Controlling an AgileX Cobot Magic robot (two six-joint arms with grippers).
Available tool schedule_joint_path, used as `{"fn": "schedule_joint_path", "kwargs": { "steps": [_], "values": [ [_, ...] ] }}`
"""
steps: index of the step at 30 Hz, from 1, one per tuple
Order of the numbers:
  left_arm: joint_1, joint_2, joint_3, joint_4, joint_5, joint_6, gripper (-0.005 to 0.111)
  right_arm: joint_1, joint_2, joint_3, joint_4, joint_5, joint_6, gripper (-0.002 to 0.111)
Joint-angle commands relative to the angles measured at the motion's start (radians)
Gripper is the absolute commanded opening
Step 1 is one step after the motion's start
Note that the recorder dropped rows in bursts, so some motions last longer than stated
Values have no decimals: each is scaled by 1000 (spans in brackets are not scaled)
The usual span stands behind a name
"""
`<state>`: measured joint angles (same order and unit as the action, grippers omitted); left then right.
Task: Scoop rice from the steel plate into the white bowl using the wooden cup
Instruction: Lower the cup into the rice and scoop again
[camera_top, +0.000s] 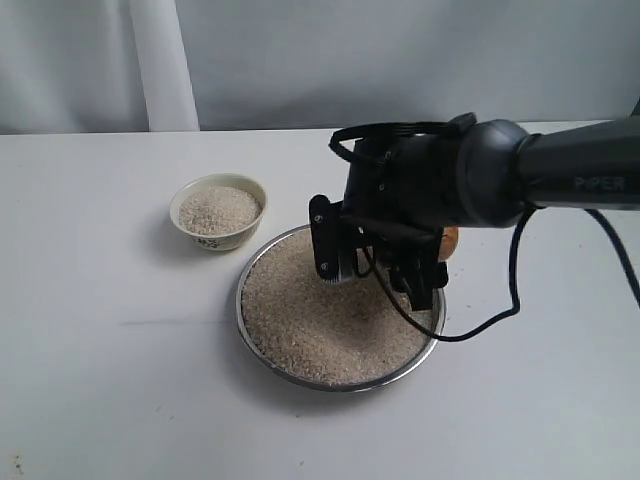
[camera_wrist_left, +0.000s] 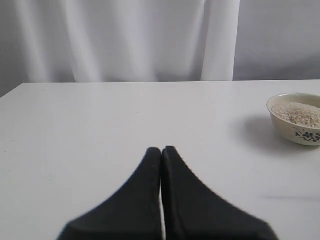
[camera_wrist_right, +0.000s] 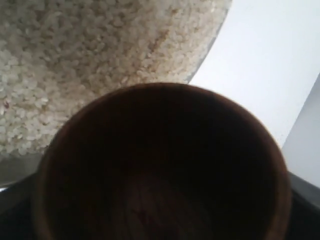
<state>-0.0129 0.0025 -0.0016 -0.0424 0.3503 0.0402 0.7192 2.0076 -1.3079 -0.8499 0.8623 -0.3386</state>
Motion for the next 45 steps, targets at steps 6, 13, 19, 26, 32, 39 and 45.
{"fn": "schedule_joint_path", "kwargs": {
  "steps": [6, 13, 19, 26, 32, 39, 45],
  "values": [
    [-3, -3, 2, 0, -6, -4, 0, 11, 81, -9, -93, -38, 68, 0],
    [-3, -3, 2, 0, -6, -4, 0, 13, 114, -9, -85, -121, 89, 0],
    [-3, -3, 2, 0, -6, -4, 0, 15, 146, -9, -85, -151, 104, 0],
    [-3, -3, 2, 0, -6, -4, 0, 26, 155, -9, -46, -235, 104, 0],
    [-3, -3, 2, 0, -6, -4, 0, 29, 179, -9, -9, -280, 104, 0],
    [-3, -3, 2, 0, -6, -4, 0, 29, 207, -9, 26, -308, 104, 0],
    [-3, -3, 2, 0, -6, -4, 0, 29, 207, -9, 75, -350, 104, 0]
  ]
}}
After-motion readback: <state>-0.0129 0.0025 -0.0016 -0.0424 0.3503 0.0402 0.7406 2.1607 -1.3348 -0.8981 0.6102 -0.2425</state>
